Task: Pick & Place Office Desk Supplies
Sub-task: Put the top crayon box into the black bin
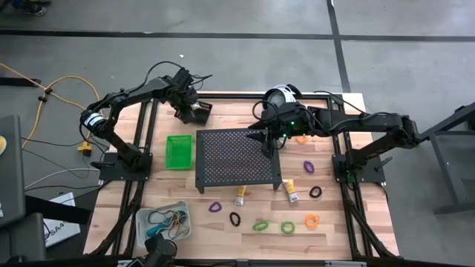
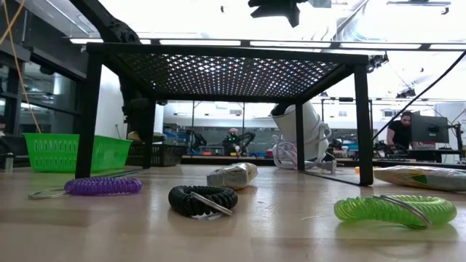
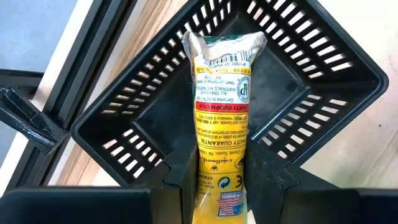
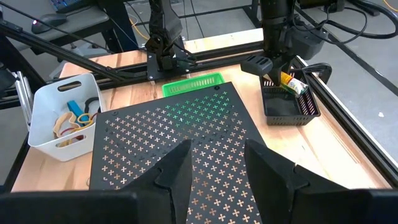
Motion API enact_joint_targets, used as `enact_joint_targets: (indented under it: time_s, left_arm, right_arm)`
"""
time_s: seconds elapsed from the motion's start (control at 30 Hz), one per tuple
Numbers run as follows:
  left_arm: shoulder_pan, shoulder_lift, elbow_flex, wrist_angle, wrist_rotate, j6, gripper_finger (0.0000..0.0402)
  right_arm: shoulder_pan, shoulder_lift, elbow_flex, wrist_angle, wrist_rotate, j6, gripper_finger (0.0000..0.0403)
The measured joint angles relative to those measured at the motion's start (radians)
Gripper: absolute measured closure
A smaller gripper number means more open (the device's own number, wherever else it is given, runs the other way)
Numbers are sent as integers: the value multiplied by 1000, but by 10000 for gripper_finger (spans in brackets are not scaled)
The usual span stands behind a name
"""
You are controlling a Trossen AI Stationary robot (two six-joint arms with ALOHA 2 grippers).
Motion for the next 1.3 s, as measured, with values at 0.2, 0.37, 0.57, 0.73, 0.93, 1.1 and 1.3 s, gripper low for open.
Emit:
enact_joint_targets:
  time_s: [0.2,0.37,0.57,0.73,0.93,1.1,1.3]
  left_arm:
    - [0,0,0,0,0,4,297]
    - [0,0,0,-4,0,25,297]
    - [0,0,0,-8,1,114,297]
    - [-18,0,0,-7,1,195,297]
    - [-36,0,0,7,-5,217,297]
    - [-36,0,0,13,-19,191,297]
    - [-35,23,0,9,-21,164,270]
  right_arm:
    - [0,0,0,0,0,0,268]
    - [0,0,0,0,0,0,268]
    - [0,0,0,0,0,0,268]
    - [0,0,0,0,0,0,268]
    - [0,0,0,0,0,0,268]
    - [0,0,0,0,0,0,268]
    - [0,0,0,0,0,0,268]
